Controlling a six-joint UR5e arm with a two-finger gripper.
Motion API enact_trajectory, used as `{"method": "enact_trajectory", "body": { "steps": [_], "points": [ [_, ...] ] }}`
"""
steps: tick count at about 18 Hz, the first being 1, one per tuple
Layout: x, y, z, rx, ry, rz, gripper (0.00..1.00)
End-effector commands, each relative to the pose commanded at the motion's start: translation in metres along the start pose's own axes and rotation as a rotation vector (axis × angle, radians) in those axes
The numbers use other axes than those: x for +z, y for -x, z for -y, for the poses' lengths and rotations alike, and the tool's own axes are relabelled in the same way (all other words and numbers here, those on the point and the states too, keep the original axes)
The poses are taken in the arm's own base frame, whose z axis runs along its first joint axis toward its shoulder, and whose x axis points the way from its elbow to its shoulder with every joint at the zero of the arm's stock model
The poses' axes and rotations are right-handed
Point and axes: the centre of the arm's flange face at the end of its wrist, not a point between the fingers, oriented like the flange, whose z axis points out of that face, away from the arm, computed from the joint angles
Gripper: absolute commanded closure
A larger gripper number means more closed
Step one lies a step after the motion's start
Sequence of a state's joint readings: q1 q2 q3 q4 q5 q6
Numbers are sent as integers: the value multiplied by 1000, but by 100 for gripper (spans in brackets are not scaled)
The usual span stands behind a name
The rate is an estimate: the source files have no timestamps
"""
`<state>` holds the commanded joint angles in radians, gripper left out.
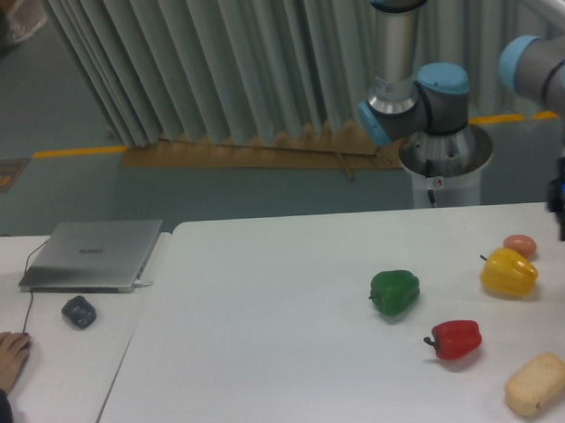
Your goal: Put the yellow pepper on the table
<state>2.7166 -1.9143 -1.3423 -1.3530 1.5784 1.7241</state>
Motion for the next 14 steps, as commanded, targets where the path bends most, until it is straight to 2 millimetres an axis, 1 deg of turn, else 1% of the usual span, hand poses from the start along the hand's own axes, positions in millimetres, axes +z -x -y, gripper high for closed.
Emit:
{"method": "enact_trajectory", "body": {
  "steps": [1,3,4,5,8,12,14],
  "points": [
    [2,4,-9,17,5,-6,0],
    [10,5,-24,218,20,-45,0],
    [12,5,-27,286,27,-50,0],
    [15,5,-28,312,33,-59,0],
    [29,0,-23,322,21,-79,0],
    [40,-5,-18,318,-7,-66,0],
    [41,-5,-15,319,-25,-62,0]
  ]
}}
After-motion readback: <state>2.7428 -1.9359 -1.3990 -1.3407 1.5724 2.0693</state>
